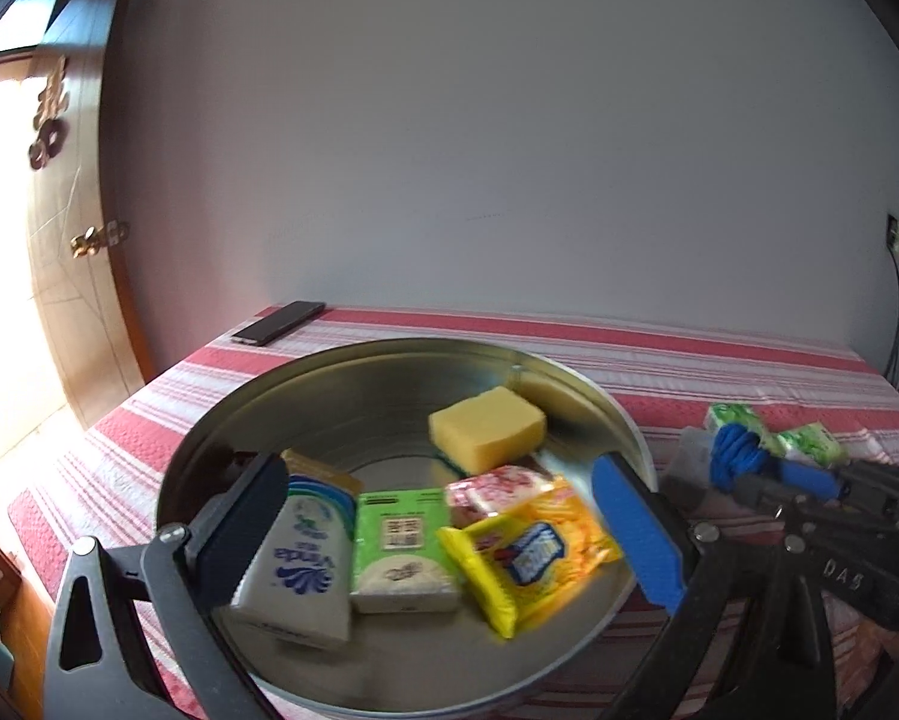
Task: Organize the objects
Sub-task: 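Grasp the blue rope toy with the right tool while the left tool grasps a white soap bar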
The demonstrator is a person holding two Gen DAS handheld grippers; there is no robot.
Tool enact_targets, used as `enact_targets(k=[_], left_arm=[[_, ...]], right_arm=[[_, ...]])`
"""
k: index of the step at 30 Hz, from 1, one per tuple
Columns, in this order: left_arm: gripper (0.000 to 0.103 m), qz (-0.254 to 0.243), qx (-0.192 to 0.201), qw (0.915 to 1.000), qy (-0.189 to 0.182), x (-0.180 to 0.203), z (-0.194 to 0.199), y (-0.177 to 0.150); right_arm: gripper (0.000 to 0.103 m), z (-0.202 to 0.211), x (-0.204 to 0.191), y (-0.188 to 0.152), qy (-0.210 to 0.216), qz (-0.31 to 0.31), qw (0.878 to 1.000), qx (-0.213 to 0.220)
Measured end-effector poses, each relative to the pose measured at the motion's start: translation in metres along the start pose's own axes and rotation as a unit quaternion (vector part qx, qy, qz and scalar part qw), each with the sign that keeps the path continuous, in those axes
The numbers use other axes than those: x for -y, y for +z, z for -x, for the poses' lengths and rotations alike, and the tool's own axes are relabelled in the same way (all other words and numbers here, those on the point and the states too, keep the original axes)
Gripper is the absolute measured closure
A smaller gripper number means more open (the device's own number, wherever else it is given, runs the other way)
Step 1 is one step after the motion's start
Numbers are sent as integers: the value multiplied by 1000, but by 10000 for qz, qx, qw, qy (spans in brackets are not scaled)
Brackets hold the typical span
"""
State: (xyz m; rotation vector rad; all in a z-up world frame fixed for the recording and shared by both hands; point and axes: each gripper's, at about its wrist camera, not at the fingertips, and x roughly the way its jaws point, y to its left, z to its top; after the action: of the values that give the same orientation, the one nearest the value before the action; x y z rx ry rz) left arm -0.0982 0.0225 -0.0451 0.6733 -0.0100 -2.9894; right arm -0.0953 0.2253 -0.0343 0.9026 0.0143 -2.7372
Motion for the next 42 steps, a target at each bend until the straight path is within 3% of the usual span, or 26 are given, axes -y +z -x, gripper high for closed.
enact_targets(k=[11, 16, 18, 23, 33, 42], left_arm=[[0, -869, 174, 9941, -631, 86, 7, 5], [0, -1358, -92, 9846, -1098, 127, -10, 3], [1, -1634, -363, 9760, -1392, 145, -25, 5], [3, -2112, -911, 9613, -1515, 172, -54, 6], [9, -2297, -1572, 9485, -1510, 178, -90, 5], [12, -2649, -1710, 9364, -1539, 184, -99, -5]], right_arm=[[72, 51, 70, 2, -974, -455, 9917, 706], [72, 64, 91, -5, -1180, -606, 9876, 838], [72, 66, 94, -6, -1203, -632, 9869, 870], [72, 70, 99, -9, -1183, -662, 9861, 964], [72, 75, 99, -12, -1077, -653, 9859, 1097], [72, 76, 98, -13, -1072, -669, 9856, 1123]])
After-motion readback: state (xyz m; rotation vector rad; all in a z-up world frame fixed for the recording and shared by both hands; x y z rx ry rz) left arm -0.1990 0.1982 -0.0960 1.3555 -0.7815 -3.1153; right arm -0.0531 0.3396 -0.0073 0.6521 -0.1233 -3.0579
